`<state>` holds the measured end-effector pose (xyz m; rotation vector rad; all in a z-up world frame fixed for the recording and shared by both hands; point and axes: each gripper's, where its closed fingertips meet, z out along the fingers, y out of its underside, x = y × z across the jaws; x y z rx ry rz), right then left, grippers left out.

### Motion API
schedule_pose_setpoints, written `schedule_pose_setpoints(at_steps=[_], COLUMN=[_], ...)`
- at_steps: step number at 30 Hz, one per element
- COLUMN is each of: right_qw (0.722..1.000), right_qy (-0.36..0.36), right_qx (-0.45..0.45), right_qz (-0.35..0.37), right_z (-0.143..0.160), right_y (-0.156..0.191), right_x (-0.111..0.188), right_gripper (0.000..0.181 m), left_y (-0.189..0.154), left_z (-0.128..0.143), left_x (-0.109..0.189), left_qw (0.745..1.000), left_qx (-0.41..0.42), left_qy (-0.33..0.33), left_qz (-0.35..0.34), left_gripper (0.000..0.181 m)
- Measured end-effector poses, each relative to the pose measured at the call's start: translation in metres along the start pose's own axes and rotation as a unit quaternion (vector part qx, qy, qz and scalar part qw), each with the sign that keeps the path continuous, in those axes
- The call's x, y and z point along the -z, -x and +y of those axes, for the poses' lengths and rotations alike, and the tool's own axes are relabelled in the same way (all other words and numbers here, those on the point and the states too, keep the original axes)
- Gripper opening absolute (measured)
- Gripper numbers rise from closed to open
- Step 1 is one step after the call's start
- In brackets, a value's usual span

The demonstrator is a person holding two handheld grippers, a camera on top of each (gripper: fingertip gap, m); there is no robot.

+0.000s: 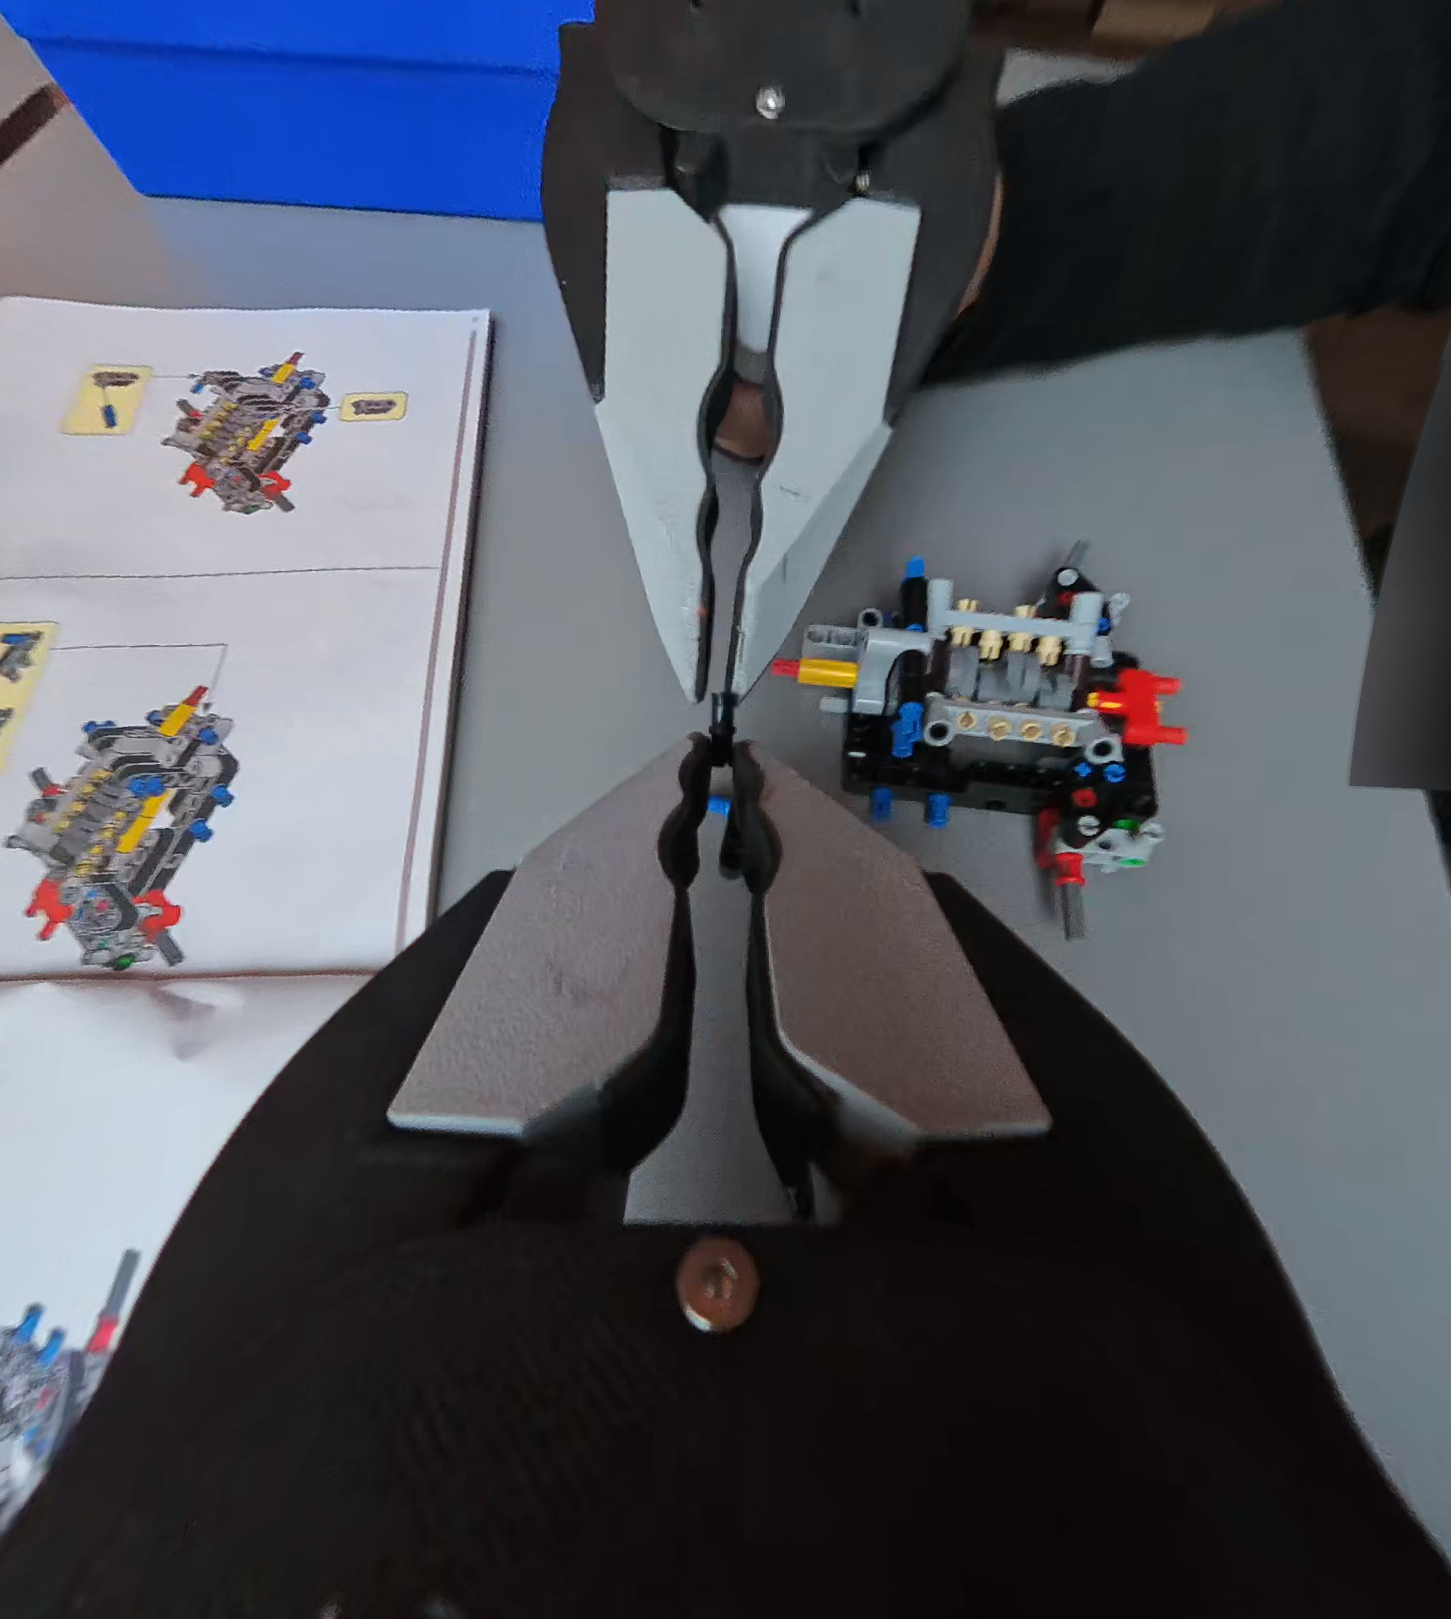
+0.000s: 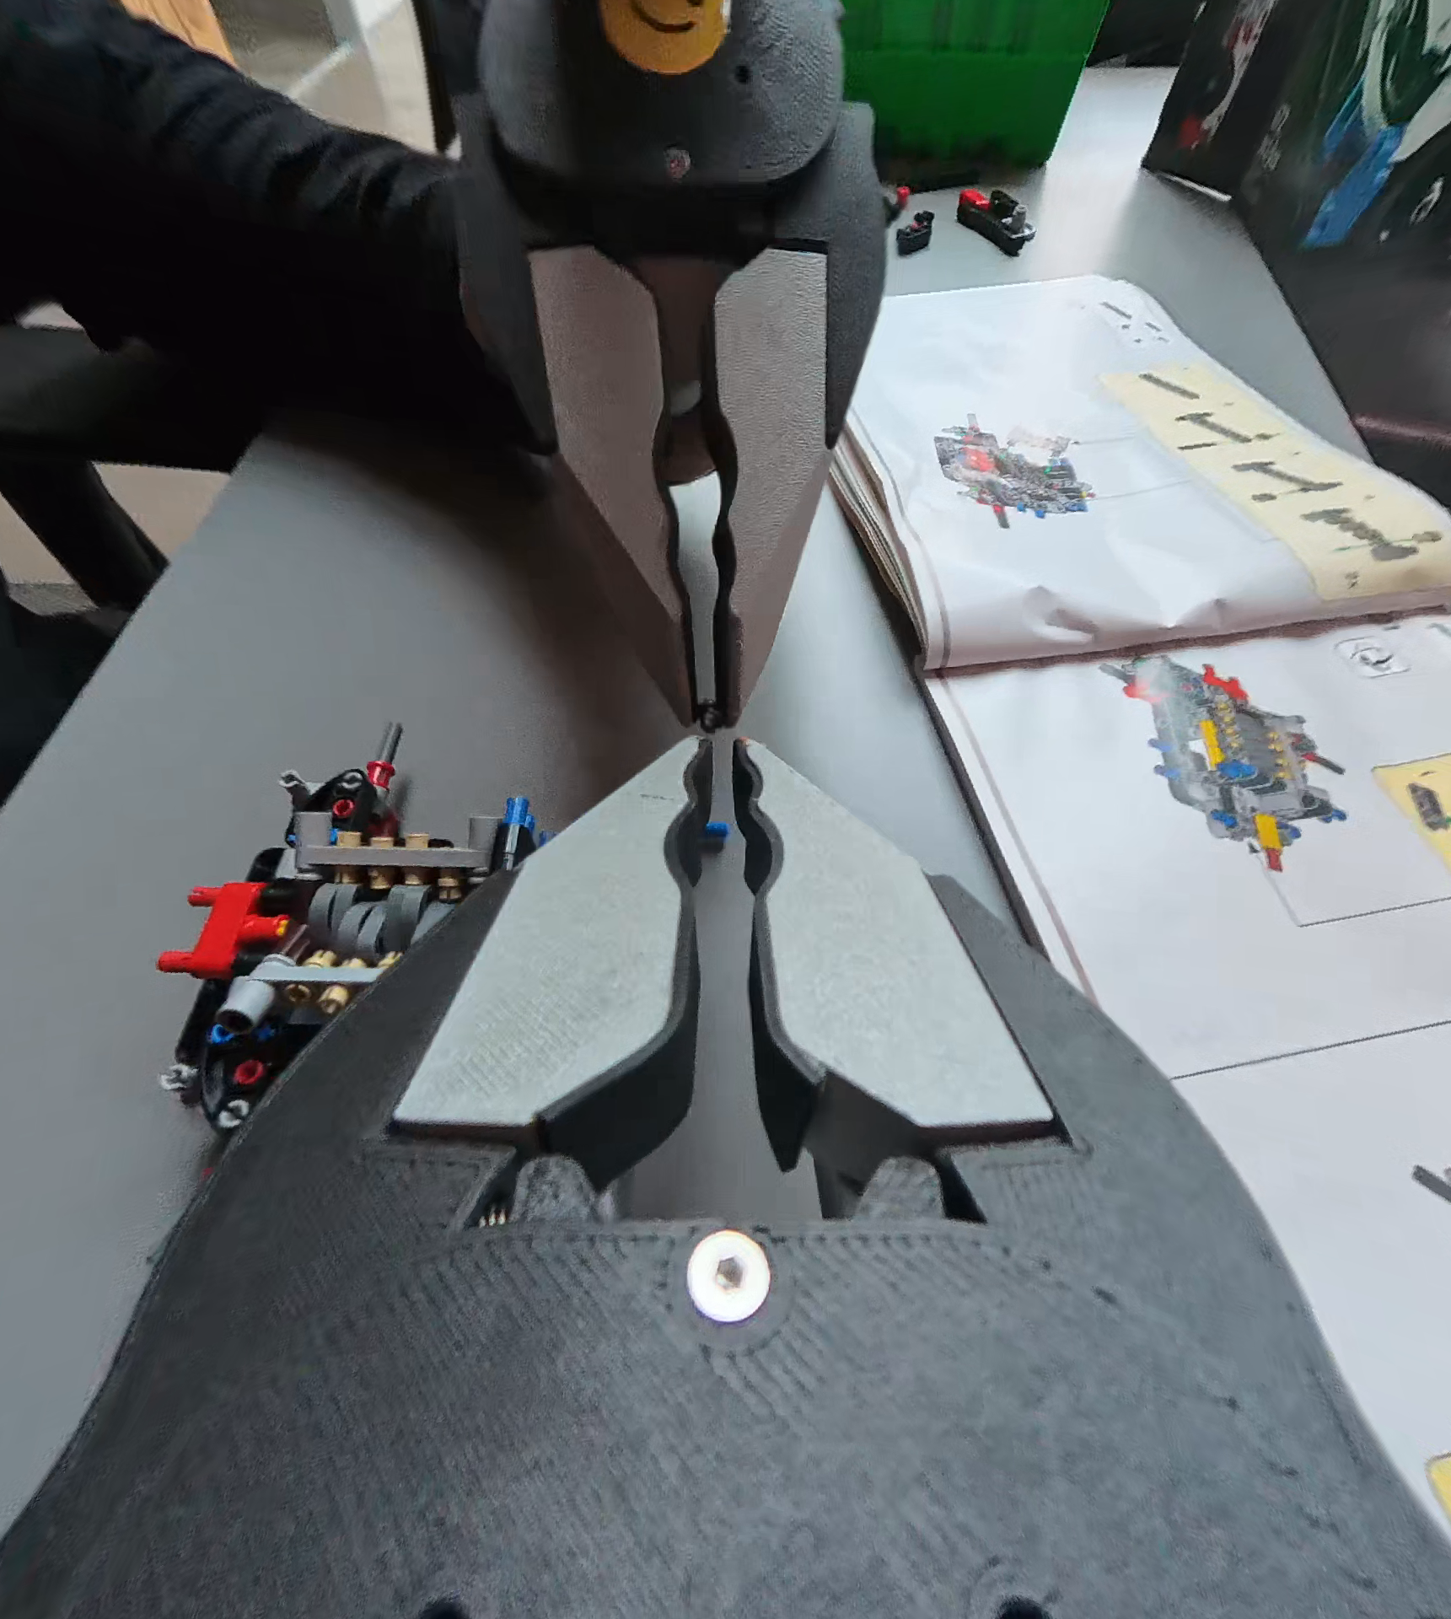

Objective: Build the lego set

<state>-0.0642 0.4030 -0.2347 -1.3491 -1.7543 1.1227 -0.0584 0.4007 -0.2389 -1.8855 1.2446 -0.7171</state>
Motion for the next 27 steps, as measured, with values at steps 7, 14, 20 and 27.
schedule_pose_setpoints(at_steps=[7, 14, 20, 27], right_qw=[0.999, 0.998, 0.996, 0.997], right_qy=[-0.014, -0.012, -0.012, 0.015], right_qx=[0.043, 0.057, 0.083, 0.068], right_qz=[0.010, -0.001, 0.005, 0.022], right_z=[-0.010, -0.008, -0.008, -0.006], right_y=[0.007, 0.012, 0.014, 0.007], right_x=[0.000, 0.000, 0.000, -0.001], right_gripper=[0.004, 0.003, 0.001, 0.001], left_y=[-0.005, -0.010, -0.014, -0.009], left_z=[-0.001, -0.003, -0.003, 0.001], left_x=[0.001, -0.001, 0.000, 0.001], left_qw=[0.999, 0.997, 0.995, 0.996], left_qx=[0.020, 0.021, 0.036, 0.033], left_qy=[-0.018, -0.025, -0.030, -0.024], left_qz=[0.043, 0.064, 0.090, 0.079], left_gripper=[0.002, 0.001, 0.002, 0.003])
